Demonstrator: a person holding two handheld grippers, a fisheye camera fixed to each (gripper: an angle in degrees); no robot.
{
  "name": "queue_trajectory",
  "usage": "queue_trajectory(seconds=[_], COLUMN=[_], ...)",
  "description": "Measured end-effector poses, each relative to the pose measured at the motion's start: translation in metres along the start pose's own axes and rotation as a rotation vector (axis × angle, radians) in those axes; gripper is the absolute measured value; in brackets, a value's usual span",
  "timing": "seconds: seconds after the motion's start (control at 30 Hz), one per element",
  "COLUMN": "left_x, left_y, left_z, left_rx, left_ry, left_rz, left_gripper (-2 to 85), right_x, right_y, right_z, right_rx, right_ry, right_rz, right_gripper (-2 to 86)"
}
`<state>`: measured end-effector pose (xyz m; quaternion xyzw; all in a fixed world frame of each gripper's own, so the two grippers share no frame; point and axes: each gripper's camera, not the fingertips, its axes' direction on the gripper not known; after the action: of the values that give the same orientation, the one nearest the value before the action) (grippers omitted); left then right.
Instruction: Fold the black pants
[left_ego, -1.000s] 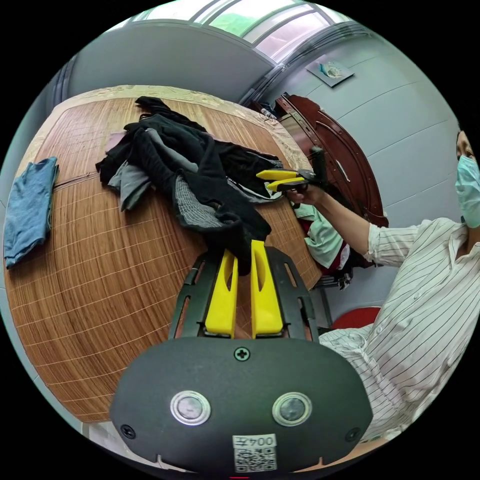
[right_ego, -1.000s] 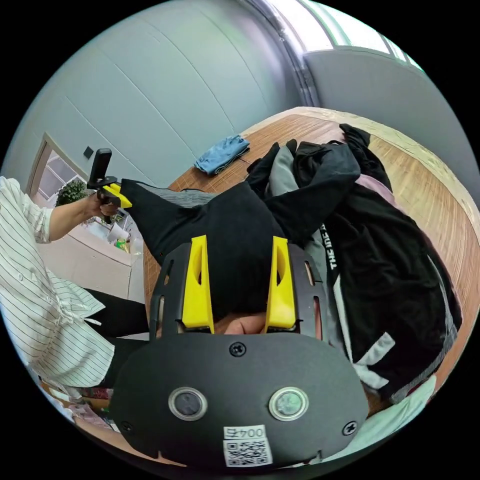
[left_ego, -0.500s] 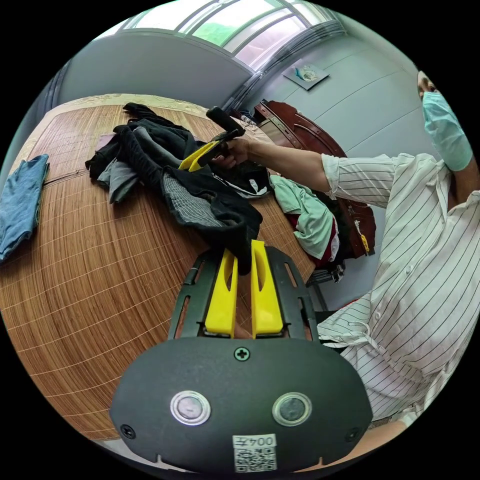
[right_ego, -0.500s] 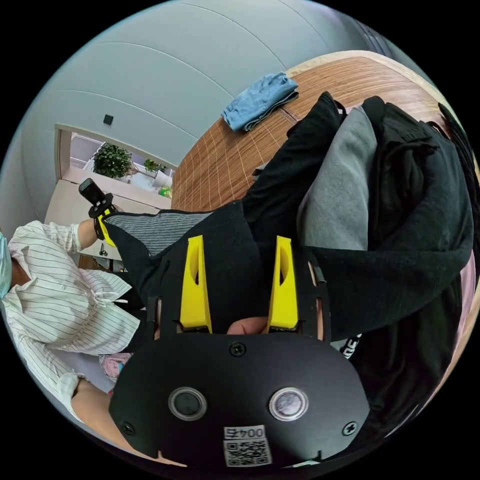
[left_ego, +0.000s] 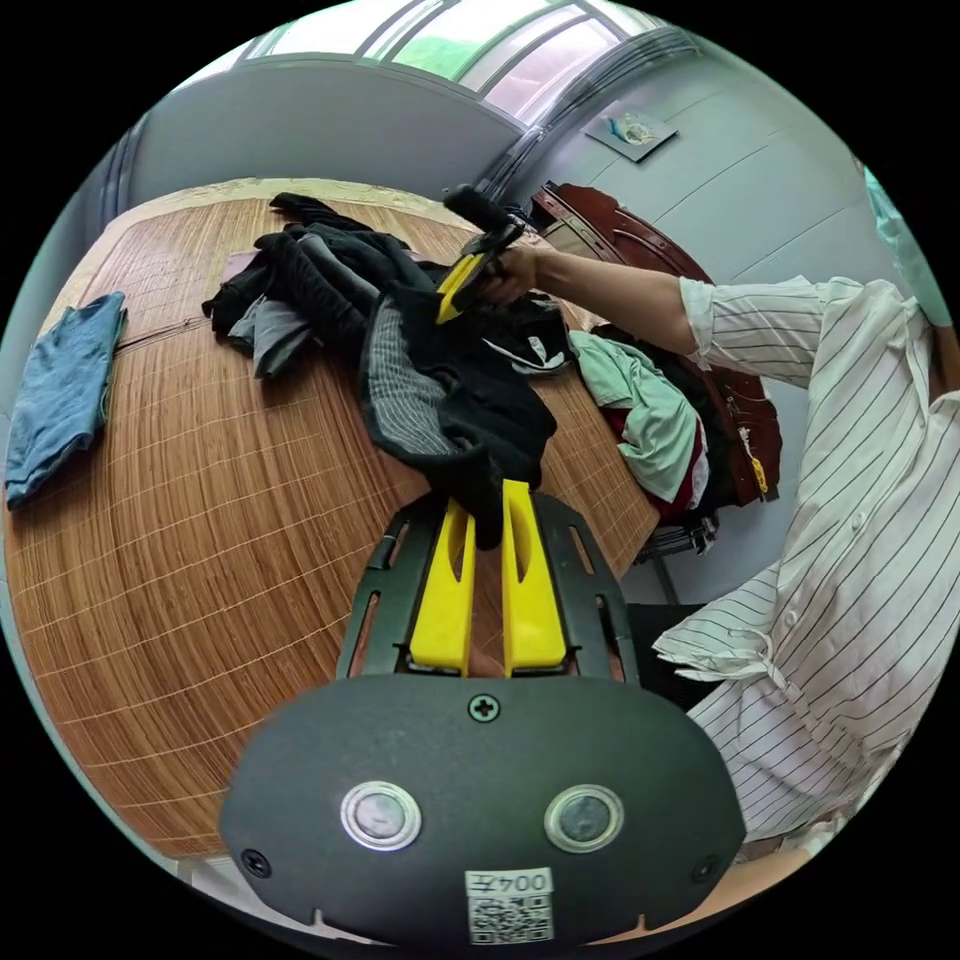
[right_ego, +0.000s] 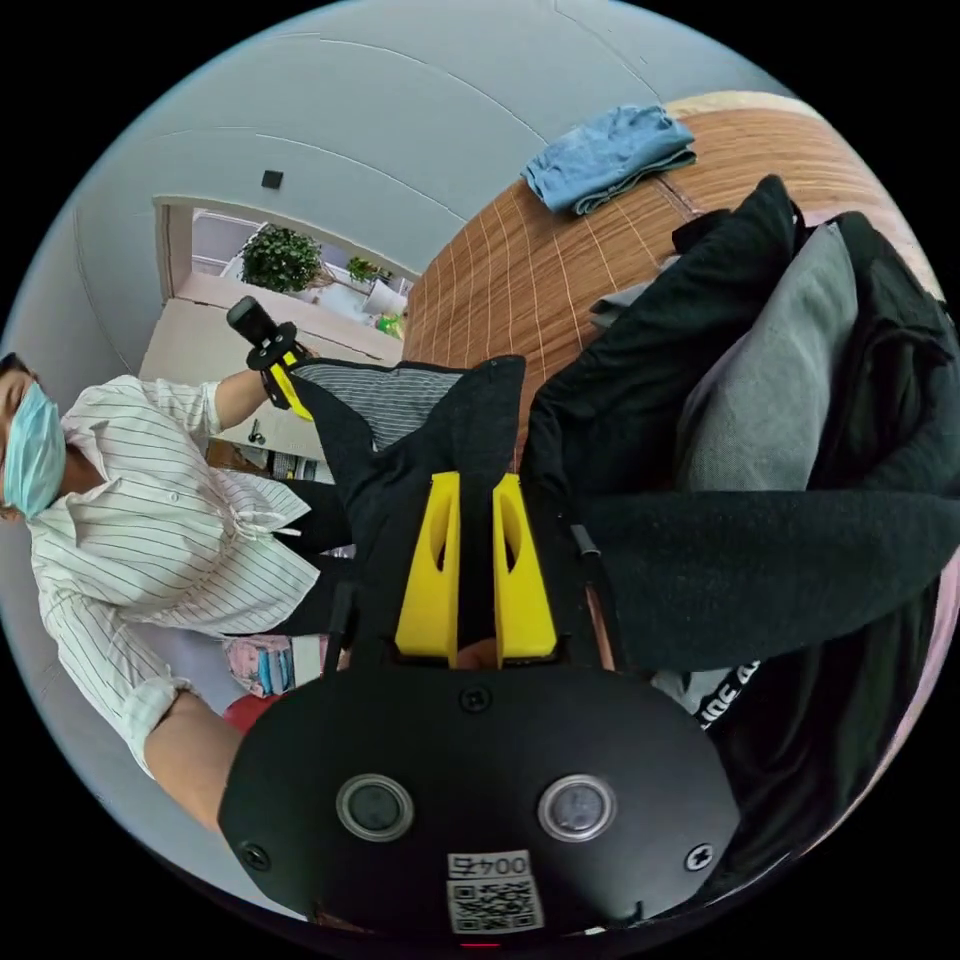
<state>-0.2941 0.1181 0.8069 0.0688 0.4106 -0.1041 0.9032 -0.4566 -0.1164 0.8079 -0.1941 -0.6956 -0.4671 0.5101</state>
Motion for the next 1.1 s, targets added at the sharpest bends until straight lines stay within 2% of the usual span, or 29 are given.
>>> queue_trajectory(seconds=[0.13,0.27,0.43,0.67,0.83,0.97,1.1], left_x=[0.004,0.033,0.073,0.14,0.169,0.197,0.222], left_y=[0.008,0.017,0.027,0.08,0.126,0.141,0.116], left_z=[-0.051,-0.142,-0.278,-0.488,-0.586,-0.655,-0.692], left_rx=[0.114,0.309,0.491,0.841,0.999,1.055,1.036], left_ry=[-0.088,-0.212,-0.307,-0.459,-0.598,-0.742,-0.786], left_rz=[-0.1,-0.127,-0.071,-0.01,-0.034,-0.02,0.052], left_gripper=[5.7,4.5,3.0,1.1,0.4,0.1,0.0], right_x=[-0.074,-0.169,-0.287,-0.453,-0.531,-0.567,-0.581], right_y=[0.038,0.066,0.059,0.011,-0.031,-0.062,-0.068], right_z=[-0.032,-0.063,-0.088,-0.119,-0.103,-0.078,-0.057], right_rx=[0.22,0.411,0.541,0.704,0.77,0.836,0.961], right_ry=[0.187,0.307,0.369,0.405,0.382,0.225,0.046], right_rz=[0.027,0.026,-0.072,-0.235,-0.285,-0.32,-0.287], right_gripper=[4.8,4.5,4.3,4.2,4.2,4.2,4.2])
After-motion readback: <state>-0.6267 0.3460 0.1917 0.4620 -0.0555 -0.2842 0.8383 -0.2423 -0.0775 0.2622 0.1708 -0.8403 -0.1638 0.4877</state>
